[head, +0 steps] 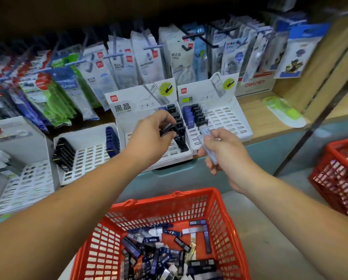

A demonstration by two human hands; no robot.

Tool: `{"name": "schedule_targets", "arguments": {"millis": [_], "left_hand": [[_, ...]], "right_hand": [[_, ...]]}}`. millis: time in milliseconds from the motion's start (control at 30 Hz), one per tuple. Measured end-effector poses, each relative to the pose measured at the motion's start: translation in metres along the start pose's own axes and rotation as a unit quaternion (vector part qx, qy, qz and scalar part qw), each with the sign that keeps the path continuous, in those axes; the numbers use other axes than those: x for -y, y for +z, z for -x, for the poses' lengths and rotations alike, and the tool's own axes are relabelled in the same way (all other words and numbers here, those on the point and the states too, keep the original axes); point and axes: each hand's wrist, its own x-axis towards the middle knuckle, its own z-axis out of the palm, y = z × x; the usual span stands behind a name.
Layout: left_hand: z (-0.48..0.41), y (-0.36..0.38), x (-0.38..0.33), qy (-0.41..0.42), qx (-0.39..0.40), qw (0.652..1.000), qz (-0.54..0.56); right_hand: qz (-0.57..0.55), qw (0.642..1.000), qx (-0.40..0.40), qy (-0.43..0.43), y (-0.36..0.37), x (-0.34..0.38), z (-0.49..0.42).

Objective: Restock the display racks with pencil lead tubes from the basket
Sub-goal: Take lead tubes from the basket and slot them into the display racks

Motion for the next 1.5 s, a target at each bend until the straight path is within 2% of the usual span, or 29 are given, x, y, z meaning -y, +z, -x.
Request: {"name": "schedule_targets", "arguments": {"millis": [200,367,467,533,600,700,833,900,967,1100,1233,1367,1500], "left_hand": [[-0.005,-0.004,0.001,0.008,0.017,1.000,-0.018],[-0.004,0.009,-0.009,0.057,0.038,0.996,-0.054],[-0.003,0.013,-0.014,0.062,0.015,0.995,-0.072],[0.000,0.009,-0.020,0.024,-0.015,0.999,-0.020],[0.004,0.004,-0.026,-0.059,-0.020,0.994,0.090],[0.009,-0.006,-0.042,-0.193,0.046,0.940,0.276],[0.011,-0.012,-0.047,-0.205,0.128,0.917,0.317],[0.012,-0.013,-0.048,-0.208,0.152,0.893,0.369],[0.014,-0.014,-0.049,-0.194,0.159,0.885,0.393],[0.017,-0.014,-0.051,-0.156,0.151,0.894,0.393],[0.021,-0.018,-0.051,-0.153,0.130,0.903,0.379],[0.035,-0.021,-0.050,-0.083,0.155,0.964,0.199],[0.046,-0.018,-0.057,-0.014,0.188,0.975,0.116]], "right_hand": [[-0.016,1.000,0.009,0.008,0.001,-0.002,-0.002],[-0.062,0.997,0.028,0.026,-0.001,-0.001,-0.004],[-0.082,0.996,0.032,0.033,-0.002,0.001,-0.004],[-0.085,0.995,0.030,0.033,-0.004,0.002,-0.003],[-0.082,0.996,0.028,0.035,-0.006,0.003,-0.001],[-0.107,0.992,0.042,0.055,-0.008,0.006,0.003],[-0.136,0.982,0.094,0.092,-0.009,0.015,0.009],[-0.115,0.983,0.118,0.080,-0.009,0.019,0.012],[-0.092,0.986,0.126,0.057,-0.009,0.019,0.015],[-0.088,0.989,0.114,0.039,-0.010,0.018,0.015],[-0.070,0.995,0.071,0.027,-0.010,0.022,0.017],[-0.058,0.996,0.060,-0.007,-0.010,0.022,0.027],[-0.042,0.996,0.083,-0.012,-0.010,0.024,0.040]]}}
